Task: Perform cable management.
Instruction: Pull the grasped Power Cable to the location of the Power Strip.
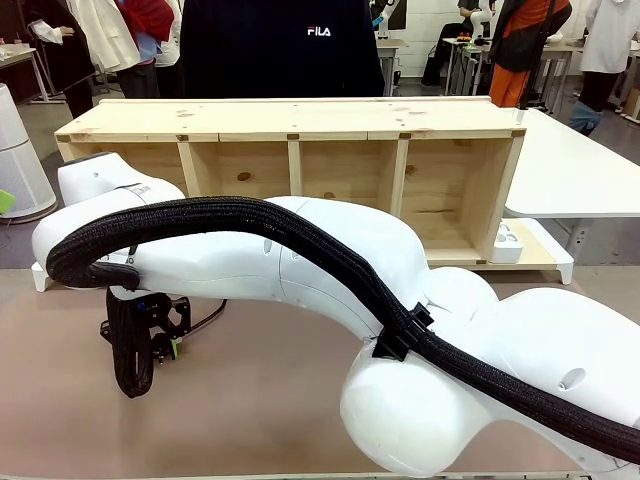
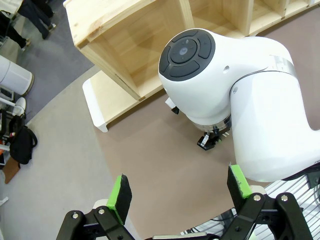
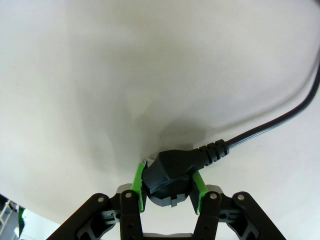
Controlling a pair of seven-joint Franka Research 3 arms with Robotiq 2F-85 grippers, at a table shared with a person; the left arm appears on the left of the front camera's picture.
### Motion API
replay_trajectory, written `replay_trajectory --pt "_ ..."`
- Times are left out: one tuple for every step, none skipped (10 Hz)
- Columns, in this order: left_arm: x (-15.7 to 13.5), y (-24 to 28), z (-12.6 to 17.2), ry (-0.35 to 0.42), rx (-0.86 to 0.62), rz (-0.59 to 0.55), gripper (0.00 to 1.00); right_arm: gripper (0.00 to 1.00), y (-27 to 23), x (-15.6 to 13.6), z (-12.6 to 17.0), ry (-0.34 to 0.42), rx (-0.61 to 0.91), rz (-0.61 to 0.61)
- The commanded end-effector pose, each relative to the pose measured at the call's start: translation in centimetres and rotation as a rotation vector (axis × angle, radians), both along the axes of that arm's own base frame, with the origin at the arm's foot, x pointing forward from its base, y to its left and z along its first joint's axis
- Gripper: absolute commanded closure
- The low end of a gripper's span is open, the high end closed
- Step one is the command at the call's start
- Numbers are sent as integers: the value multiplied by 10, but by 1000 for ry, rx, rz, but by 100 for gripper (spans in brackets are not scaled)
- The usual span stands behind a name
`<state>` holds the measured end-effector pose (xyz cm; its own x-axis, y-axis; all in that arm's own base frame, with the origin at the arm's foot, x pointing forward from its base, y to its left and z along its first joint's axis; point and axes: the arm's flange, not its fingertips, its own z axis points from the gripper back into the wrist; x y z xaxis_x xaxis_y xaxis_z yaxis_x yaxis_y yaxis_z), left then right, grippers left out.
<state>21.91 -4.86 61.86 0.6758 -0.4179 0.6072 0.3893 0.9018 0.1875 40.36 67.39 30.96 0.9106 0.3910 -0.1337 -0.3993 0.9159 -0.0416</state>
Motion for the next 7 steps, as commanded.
replay_trajectory --pt "1 -1 -2 -6 -18 12 0 59 -40 -34 10 -31 -2 -26" --pt "1 -1 -2 -6 -18 12 0 59 -47 -43 15 -38 4 -28" --pt "1 -1 -2 -6 -18 12 0 59 -55 -52 19 -40 10 -31" --pt "1 -1 -2 -6 -18 12 0 59 -62 -58 22 -43 8 -54" --pt "1 -1 -2 -6 -18 12 0 59 -70 -63 26 -49 11 -84" --pt "1 -1 -2 -6 -18 12 0 59 -79 -67 27 -46 4 -119" --pt "1 -1 -2 -6 -18 12 0 59 -88 -68 26 -40 -11 -168"
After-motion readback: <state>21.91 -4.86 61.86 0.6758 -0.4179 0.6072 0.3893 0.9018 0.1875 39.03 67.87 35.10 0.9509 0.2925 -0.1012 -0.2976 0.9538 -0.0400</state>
